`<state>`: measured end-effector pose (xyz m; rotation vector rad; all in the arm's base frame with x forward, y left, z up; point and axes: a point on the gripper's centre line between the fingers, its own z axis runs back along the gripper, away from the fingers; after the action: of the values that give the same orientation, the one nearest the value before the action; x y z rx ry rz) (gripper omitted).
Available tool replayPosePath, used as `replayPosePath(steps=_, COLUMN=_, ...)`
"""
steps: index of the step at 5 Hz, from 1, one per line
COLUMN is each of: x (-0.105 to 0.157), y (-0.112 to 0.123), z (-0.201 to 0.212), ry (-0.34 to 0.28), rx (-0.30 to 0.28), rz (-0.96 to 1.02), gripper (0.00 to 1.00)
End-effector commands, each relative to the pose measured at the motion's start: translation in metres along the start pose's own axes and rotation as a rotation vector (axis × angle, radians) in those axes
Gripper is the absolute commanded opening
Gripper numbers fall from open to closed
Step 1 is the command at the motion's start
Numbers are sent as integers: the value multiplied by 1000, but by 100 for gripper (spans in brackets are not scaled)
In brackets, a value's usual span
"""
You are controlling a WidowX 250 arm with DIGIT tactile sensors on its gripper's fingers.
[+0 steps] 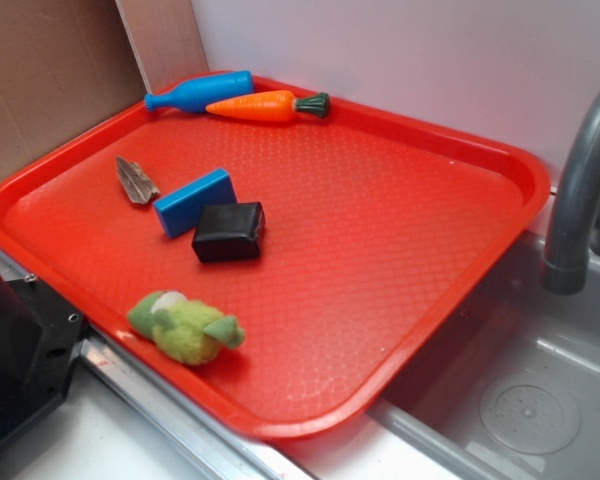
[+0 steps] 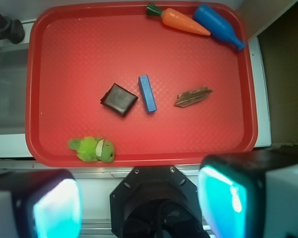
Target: Grab the blue block.
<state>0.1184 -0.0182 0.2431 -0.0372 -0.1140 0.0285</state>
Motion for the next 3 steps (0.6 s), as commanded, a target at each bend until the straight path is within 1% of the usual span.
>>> replayPosePath(steps=1, x=0, y=0, z=0, ry=0, rx=0, rz=0, gripper=100)
replayPosePath(steps=2, x=31, y=27, z=-53, ry=42, rx=2, rz=-128, gripper=100)
replayPosePath(steps=3, x=49, y=36, z=-102, ry=-68, rx=-68, rz=-276, gripper=100)
